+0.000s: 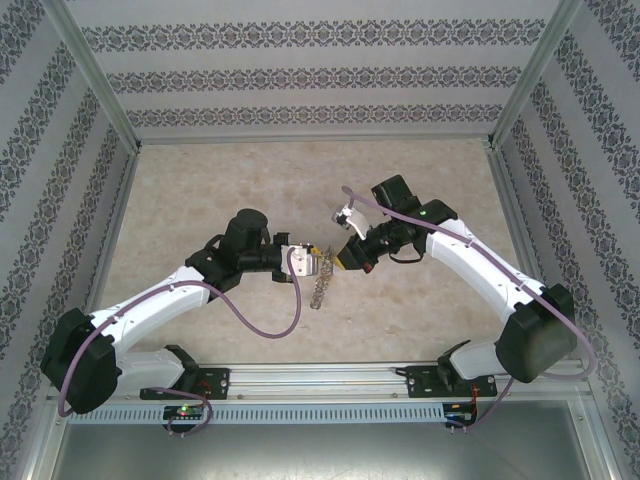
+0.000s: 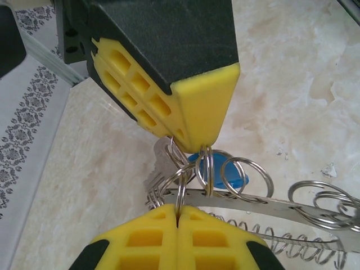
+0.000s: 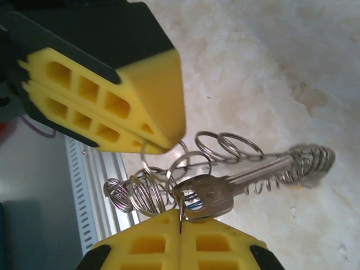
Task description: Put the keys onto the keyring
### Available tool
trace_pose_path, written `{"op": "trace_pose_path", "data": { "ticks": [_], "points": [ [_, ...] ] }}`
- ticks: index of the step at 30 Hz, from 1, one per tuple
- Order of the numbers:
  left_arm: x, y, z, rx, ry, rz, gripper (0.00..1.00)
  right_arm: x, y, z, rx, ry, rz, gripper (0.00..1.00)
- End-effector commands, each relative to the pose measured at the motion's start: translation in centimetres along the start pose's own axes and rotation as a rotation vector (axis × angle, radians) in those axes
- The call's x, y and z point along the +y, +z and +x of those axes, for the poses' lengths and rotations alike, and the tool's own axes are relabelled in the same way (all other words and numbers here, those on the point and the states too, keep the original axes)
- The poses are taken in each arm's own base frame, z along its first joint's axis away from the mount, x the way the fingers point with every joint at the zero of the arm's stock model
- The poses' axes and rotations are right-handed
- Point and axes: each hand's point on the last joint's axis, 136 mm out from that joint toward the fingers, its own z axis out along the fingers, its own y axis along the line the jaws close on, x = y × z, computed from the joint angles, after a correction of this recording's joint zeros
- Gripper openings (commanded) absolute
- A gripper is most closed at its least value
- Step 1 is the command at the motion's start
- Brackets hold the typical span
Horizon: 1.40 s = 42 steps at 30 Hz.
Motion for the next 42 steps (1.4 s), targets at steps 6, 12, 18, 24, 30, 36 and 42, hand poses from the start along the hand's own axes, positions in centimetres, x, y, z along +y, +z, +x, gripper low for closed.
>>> {"op": "trace_pose_path", "data": {
  "ticks": [6, 12, 18, 24, 30, 36, 42],
  "points": [
    [0.5, -1.4, -2.2, -0.016, 0.121, 0.003, 0.00, -3.3, -3.2, 0.4, -0.075, -0.196, 0.332, 0.00],
    [0.3, -1.4, -2.0, 0.010, 0.170, 0.023, 0.00, -2.2, -3.4, 1.3, -0.014, -0.398, 0.343, 0.00],
    [-1.1, -0.7, -1.9, 0.037, 0.253, 0.101, 0.00, -3.2, -2.5, 1.5, 0.063, -0.539, 0.417, 0.00],
    [-1.5, -0.4, -2.6, 0.011, 0.264, 0.123, 0.00, -1.7, -1.4, 0.5, 0.038, -0.715, 0.386, 0.00],
    [-1.4, -0.7, -4.3, -0.058, 0.206, 0.121, 0.00, 0.2, -1.1, -0.1, -0.079, -1.041, 0.460, 0.00],
    [-2.1, -1.3, -5.5, -0.104, 0.152, 0.172, 0.00, 1.6, -2.3, -0.6, -0.169, -1.358, 0.614, 0.00],
    [-1.9, -1.2, -5.6, -0.106, 0.126, 0.170, 0.00, 1.9, -2.7, -0.8, -0.106, -1.540, 0.710, 0.00]
  ]
}}
